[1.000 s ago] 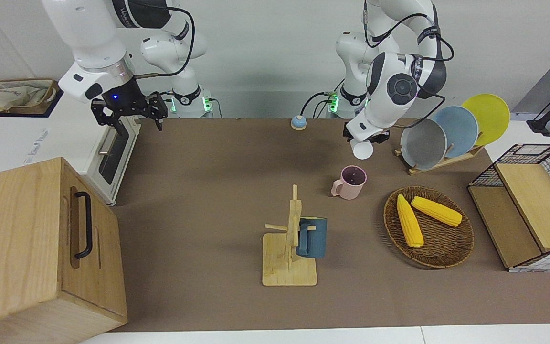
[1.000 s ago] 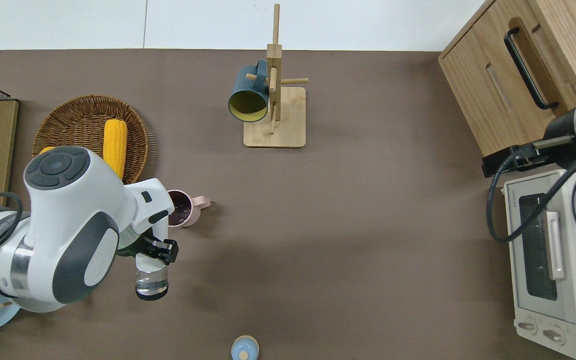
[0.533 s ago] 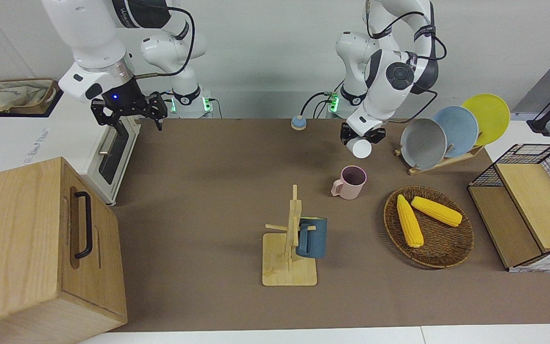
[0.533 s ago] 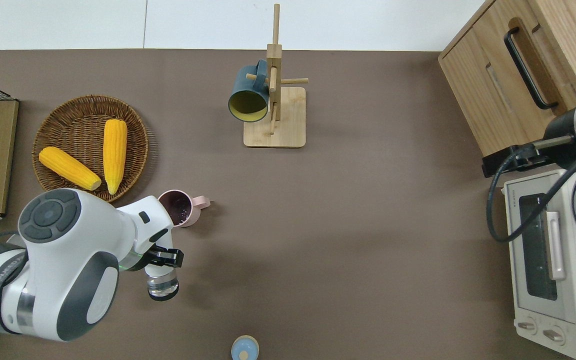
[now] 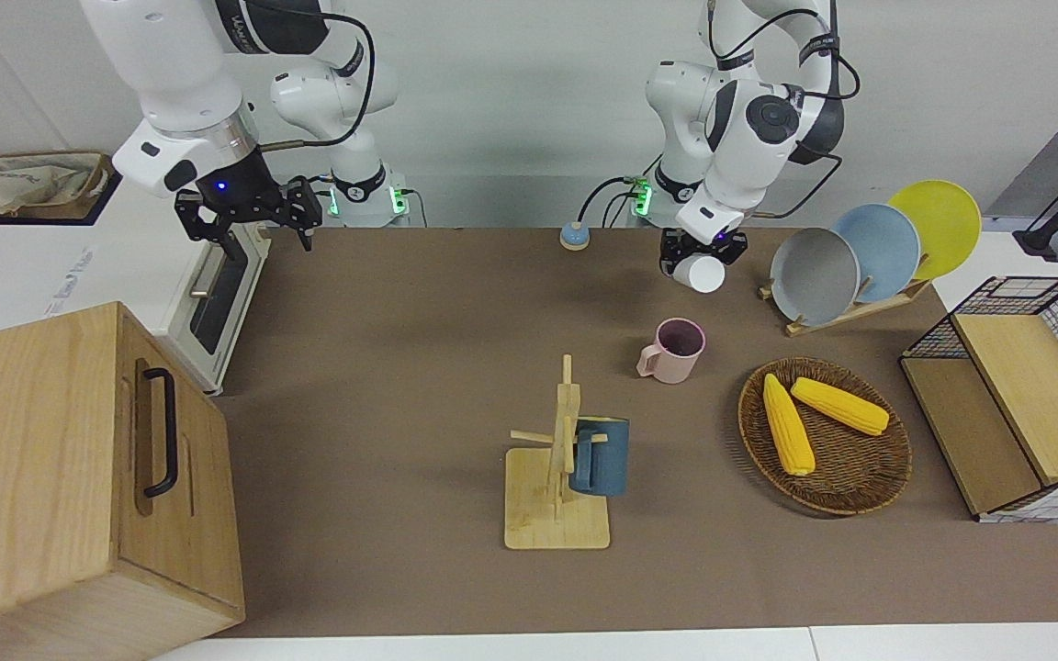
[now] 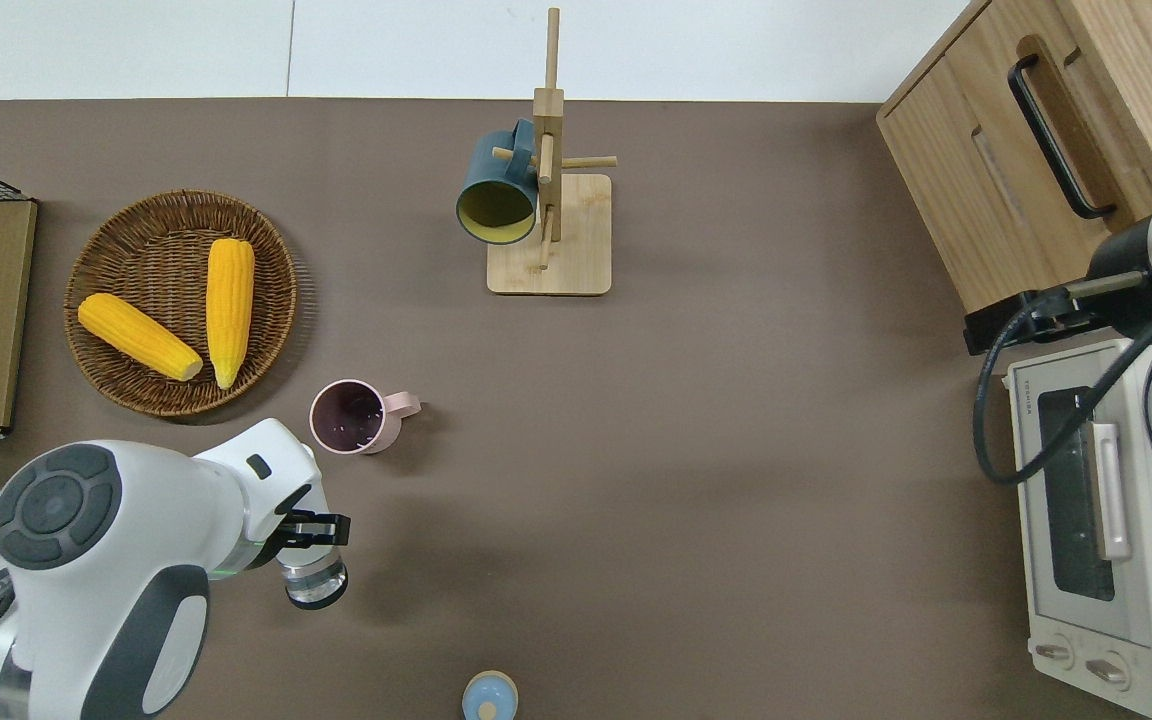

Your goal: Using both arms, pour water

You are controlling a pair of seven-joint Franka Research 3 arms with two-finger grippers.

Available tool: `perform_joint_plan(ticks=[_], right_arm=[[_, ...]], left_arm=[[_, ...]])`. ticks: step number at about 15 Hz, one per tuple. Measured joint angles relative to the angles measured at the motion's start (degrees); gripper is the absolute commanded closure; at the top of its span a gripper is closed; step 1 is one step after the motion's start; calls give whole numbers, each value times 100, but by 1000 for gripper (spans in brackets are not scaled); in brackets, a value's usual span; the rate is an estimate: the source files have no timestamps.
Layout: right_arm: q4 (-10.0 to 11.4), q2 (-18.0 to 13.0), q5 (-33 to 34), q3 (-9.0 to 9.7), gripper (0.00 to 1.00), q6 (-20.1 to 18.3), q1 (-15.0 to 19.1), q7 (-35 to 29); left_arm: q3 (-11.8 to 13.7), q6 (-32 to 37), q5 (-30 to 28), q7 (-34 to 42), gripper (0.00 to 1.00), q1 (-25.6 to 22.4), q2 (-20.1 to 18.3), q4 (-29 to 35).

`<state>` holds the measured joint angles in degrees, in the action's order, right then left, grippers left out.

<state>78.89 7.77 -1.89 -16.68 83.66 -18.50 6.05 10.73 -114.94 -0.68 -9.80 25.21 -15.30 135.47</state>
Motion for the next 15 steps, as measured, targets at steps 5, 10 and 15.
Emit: perform_joint_plan(ticks=[5,10,15], right_arm=[[0,0,0,0,17,0,0,0],[0,0,0,0,17,0,0,0],[0,0,0,0,17,0,0,0]], left_arm=[[5,-283,270,-280,1000,-169,-246,77],[44,-1113,325,-285,1000,-395,-302,75],[75,-1678,665,-302,1000,-636,-347,-109]])
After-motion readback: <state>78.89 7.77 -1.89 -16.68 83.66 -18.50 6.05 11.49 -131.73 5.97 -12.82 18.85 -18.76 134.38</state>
